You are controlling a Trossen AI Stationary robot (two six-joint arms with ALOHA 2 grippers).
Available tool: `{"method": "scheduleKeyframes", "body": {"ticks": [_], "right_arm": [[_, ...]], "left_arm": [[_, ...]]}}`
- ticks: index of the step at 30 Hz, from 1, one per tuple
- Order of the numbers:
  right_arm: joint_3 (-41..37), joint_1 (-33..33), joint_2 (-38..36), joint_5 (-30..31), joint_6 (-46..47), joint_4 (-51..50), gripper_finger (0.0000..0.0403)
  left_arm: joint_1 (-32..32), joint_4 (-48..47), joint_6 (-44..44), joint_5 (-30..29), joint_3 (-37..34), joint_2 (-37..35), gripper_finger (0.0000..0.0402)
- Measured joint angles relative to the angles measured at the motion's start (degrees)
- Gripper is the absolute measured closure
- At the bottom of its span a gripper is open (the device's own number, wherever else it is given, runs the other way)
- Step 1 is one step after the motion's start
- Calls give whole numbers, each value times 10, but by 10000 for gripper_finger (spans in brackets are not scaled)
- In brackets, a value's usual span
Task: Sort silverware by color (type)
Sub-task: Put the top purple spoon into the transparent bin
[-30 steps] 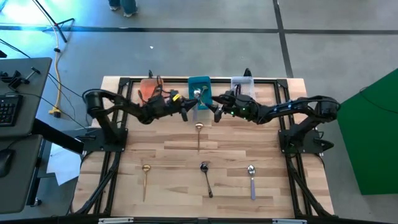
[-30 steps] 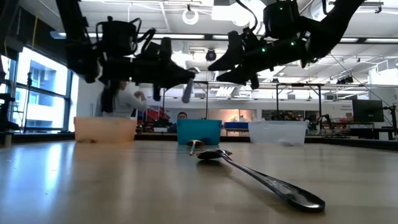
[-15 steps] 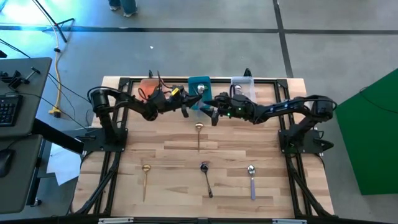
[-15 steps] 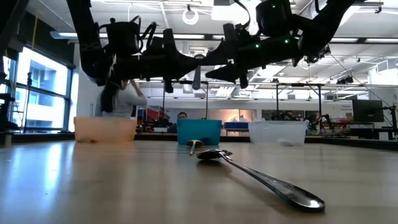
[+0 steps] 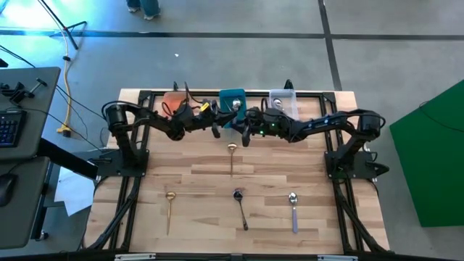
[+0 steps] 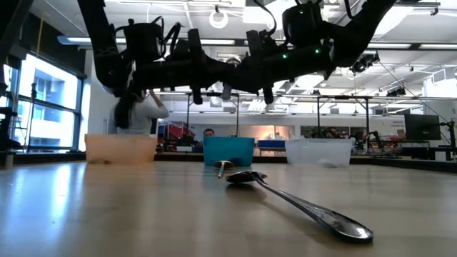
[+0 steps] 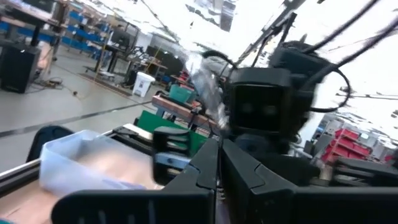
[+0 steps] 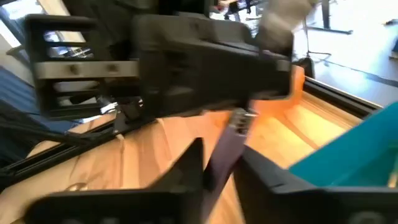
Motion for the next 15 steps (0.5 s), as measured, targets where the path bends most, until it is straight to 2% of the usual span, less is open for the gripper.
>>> {"method": "scheduleKeyframes", "body": {"ticks": [2,8,13,15], "right_arm": [[0,-2,0,4,2,-1,381],[0,-3,0,2,2,-1,364],[0,-4,-12,6,-5,-26,384],[0,-9,-31,20,-4,-68,384]], "left_arm": [[0,2,4,4,0,-1,399],[1,-3,-3,1,0,-1,385],[2,-13,6,27,0,-1,343],[3,-23,13,31,0,-1,323]]}}
